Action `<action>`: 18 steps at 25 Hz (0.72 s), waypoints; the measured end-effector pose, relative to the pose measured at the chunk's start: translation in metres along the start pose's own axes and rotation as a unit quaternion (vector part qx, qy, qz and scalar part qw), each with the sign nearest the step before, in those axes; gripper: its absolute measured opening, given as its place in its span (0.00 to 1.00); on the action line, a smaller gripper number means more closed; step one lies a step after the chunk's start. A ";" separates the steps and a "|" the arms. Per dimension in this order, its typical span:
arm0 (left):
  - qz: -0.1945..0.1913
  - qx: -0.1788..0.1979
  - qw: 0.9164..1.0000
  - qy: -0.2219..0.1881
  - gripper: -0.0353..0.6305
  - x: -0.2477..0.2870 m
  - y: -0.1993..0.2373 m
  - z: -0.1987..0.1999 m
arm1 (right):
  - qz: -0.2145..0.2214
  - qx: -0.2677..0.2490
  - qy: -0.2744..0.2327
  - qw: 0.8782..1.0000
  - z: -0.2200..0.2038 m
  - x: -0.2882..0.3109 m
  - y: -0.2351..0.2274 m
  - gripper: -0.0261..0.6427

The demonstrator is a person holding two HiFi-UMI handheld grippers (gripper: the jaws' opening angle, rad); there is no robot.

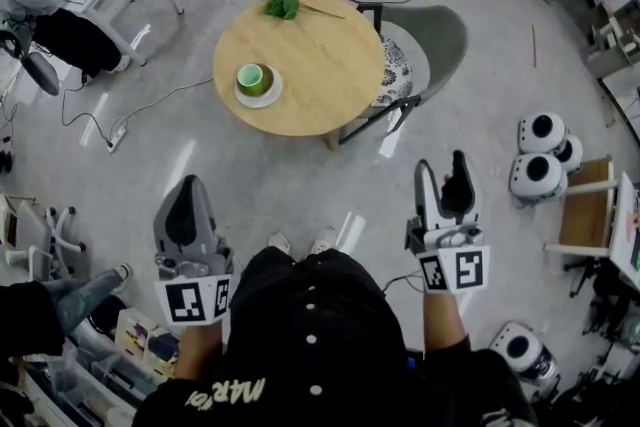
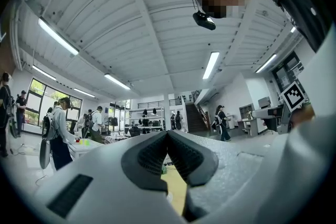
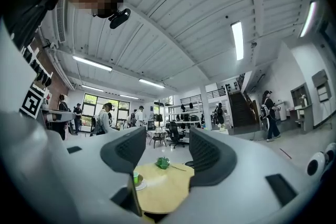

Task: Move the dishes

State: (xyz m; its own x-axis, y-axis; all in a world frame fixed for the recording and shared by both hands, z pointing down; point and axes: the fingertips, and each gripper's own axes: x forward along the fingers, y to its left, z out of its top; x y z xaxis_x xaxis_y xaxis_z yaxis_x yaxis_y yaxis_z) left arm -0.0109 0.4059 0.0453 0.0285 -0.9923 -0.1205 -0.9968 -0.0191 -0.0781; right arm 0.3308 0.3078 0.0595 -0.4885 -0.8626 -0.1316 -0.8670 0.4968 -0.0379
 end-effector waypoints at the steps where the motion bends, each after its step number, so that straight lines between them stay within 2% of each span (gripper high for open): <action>1: 0.004 0.001 1.000 0.000 0.06 -0.001 -0.004 0.000 | 0.003 0.000 0.000 1.000 -0.001 -0.001 -0.004 0.40; 8: 0.020 0.000 1.000 0.003 0.06 -0.004 -0.026 -0.006 | 0.015 0.002 0.005 1.000 -0.012 -0.003 -0.025 0.39; 18: 0.027 -0.003 1.000 -0.001 0.06 0.020 -0.016 -0.016 | 0.019 -0.007 0.008 1.000 -0.018 0.025 -0.032 0.39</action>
State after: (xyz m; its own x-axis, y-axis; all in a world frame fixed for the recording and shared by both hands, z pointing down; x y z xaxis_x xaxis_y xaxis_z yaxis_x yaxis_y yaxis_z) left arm 0.0044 0.3839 0.0600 -0.0245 -0.9917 -0.1265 -0.9973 0.0331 -0.0662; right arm 0.3443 0.2691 0.0756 -0.5219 -0.8450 -0.1165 -0.8494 0.5273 -0.0200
